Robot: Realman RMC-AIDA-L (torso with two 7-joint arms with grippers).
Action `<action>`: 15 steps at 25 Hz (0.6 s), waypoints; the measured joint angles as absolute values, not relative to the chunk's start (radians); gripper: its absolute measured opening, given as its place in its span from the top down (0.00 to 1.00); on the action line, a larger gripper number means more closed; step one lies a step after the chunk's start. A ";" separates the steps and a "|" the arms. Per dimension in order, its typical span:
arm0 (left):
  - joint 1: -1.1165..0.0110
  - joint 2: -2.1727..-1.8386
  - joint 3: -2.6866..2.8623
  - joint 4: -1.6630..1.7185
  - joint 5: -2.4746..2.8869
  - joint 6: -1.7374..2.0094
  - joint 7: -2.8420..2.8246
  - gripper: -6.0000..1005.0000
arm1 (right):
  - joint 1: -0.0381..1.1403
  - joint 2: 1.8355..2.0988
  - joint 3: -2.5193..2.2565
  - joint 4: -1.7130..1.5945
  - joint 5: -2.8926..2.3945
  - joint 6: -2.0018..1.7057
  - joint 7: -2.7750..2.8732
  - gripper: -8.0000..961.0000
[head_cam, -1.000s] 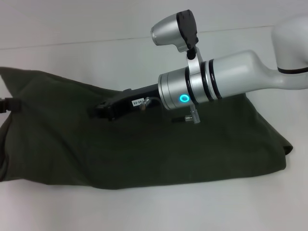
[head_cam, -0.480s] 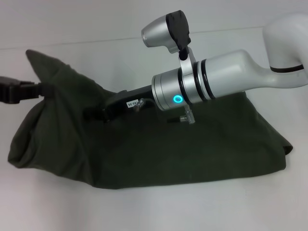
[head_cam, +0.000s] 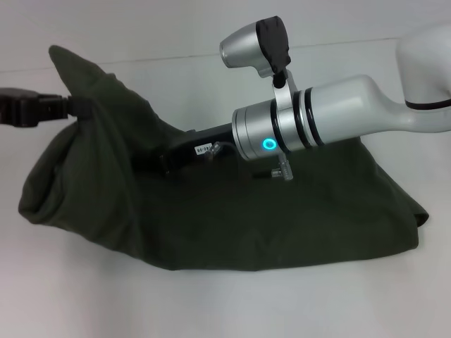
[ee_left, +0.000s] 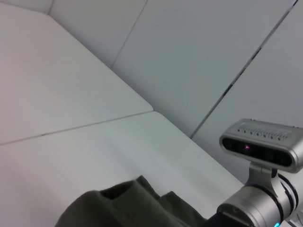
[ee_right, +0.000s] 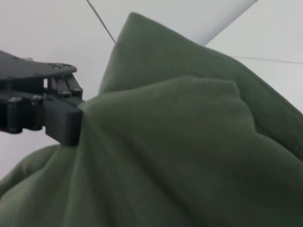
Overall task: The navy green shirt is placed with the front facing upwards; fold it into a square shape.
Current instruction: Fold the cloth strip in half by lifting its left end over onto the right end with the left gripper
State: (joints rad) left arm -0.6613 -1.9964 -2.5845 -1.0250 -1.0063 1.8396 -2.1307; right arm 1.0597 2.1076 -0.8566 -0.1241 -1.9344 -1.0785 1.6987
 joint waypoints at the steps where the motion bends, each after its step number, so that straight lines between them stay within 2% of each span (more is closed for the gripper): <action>1: -0.661 -1.996 -2.585 -1.030 -1.009 1.840 -2.135 0.98 | 1.062 2.108 -0.858 -0.125 -1.934 -1.076 1.699 0.99; 15: -0.658 -1.993 -2.595 -1.067 -1.022 1.855 -2.146 0.97 | 1.111 2.119 -0.865 -0.097 -1.934 -1.047 1.698 0.99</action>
